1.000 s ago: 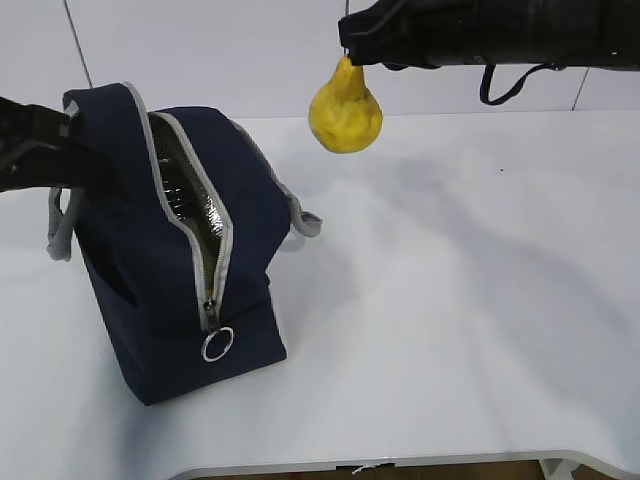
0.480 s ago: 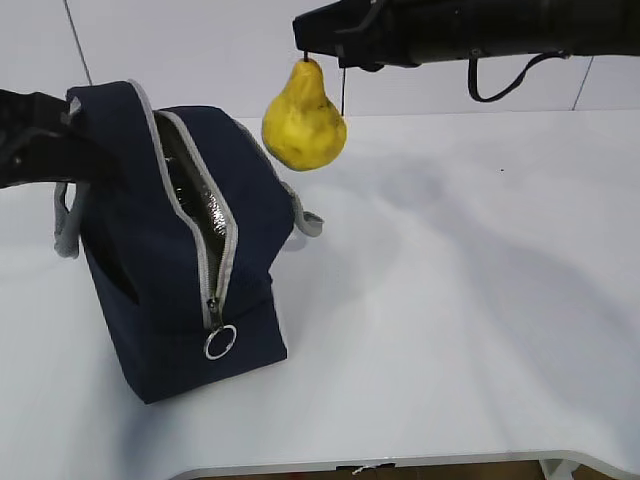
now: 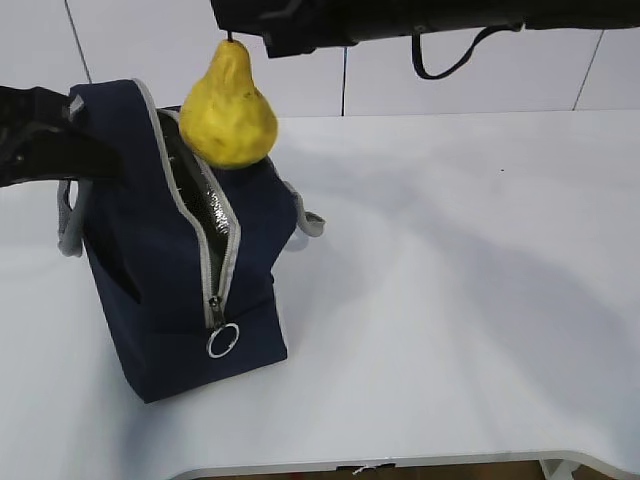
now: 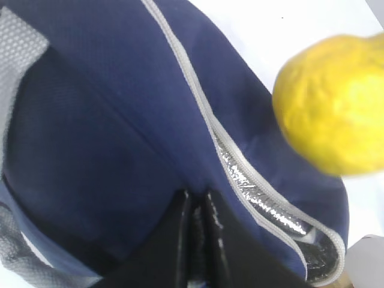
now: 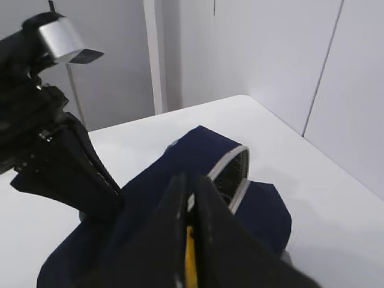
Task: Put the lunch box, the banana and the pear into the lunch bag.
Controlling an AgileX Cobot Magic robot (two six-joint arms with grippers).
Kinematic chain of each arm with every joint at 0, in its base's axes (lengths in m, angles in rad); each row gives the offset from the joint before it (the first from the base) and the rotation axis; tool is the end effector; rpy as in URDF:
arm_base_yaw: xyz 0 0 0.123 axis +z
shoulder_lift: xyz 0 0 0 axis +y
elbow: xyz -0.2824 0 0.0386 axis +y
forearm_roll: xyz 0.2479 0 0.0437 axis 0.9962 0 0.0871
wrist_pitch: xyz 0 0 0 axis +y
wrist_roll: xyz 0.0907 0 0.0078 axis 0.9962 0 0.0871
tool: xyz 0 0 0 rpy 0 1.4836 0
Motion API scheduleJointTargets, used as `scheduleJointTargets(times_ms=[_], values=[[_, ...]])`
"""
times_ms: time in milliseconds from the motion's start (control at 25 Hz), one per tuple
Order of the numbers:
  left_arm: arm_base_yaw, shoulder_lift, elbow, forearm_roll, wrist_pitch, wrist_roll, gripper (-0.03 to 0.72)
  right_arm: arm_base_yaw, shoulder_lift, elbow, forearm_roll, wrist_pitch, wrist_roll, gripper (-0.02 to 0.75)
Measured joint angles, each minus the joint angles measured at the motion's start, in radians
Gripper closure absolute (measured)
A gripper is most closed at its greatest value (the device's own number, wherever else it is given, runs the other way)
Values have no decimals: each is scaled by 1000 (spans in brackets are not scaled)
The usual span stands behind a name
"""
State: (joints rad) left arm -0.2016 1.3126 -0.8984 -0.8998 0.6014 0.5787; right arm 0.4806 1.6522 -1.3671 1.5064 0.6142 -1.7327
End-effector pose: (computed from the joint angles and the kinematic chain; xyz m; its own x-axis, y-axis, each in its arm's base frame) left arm 0.2569 -0.0938 0.2917 -0.7495 -0.0515 -0.6600 0.3440 0.8215 -0.4548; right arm 0.3161 0.2240 0.3556 0.0007 -0.2195 -0.9756 -0.8989 0.4273 -0.0968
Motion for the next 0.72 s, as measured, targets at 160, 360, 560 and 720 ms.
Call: scheduleJointTargets(times_ms=[160,360,560,720], values=[[0,0,0,0,2,0,690,12,0,-9,-2,-9,3,720],[0,0,0,-1,8,0,690,31,2,-9,-2,-21,10,720],[0,0,0,-1,28,0,690,79,6,-9,-5,-55,12,720],[0,0,0,-1,47,0,690,91,33,-9,-10,-61,12,720]])
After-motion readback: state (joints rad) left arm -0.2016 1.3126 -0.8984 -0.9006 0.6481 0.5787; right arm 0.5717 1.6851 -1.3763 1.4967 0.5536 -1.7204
